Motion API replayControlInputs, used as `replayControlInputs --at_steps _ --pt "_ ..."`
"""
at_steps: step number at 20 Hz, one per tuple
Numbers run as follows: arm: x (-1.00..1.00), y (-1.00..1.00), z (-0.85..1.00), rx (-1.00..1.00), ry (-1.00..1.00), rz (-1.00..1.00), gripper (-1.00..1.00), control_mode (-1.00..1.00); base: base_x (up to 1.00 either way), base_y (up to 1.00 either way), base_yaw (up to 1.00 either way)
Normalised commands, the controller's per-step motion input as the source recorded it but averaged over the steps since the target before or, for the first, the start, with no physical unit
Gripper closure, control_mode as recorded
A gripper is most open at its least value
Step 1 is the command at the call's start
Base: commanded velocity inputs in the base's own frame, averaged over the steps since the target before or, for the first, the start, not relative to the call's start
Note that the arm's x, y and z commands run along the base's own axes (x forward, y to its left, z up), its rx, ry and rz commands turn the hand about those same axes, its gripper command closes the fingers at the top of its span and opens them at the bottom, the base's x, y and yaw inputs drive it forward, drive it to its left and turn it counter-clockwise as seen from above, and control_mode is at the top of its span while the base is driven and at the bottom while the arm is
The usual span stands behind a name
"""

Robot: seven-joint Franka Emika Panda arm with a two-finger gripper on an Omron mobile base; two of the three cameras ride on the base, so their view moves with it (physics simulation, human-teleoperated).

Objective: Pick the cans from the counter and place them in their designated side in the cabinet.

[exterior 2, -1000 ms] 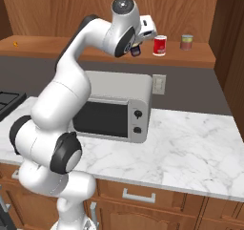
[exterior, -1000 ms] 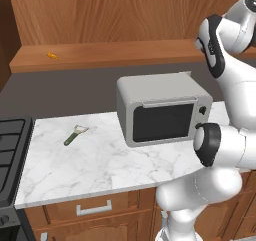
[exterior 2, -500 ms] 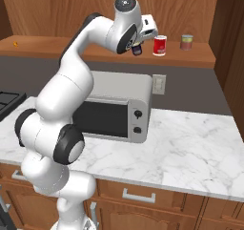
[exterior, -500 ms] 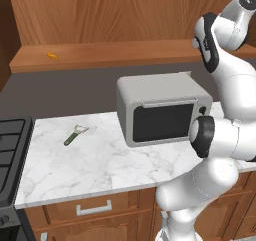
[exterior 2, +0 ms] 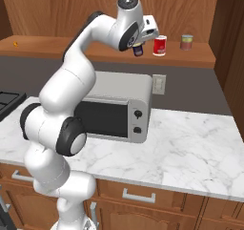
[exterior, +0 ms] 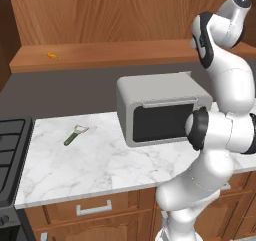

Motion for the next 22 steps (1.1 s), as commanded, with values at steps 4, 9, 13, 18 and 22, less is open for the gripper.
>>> replayControlInputs --at_steps 4,9,13,18,22 --pt "0.17 -0.03 -0.04 0.00 0.05 0.00 1.00 -1.00 0.00 0.00 0.00" --pt "0.18 -0.03 -0.03 0.00 0.04 0.00 1.00 -1.00 0.00 0.00 0.00" --pt "0.18 -0.03 -0.03 0.00 0.05 0.00 1.00 -1.00 0.00 0.00 0.00" --pt "0.19 -0.04 -0.04 0.00 0.05 0.00 1.00 -1.00 0.00 0.00 0.00" --pt "0.18 -0.03 -0.09 0.00 0.06 0.00 1.00 -1.00 0.00 0.00 0.00"
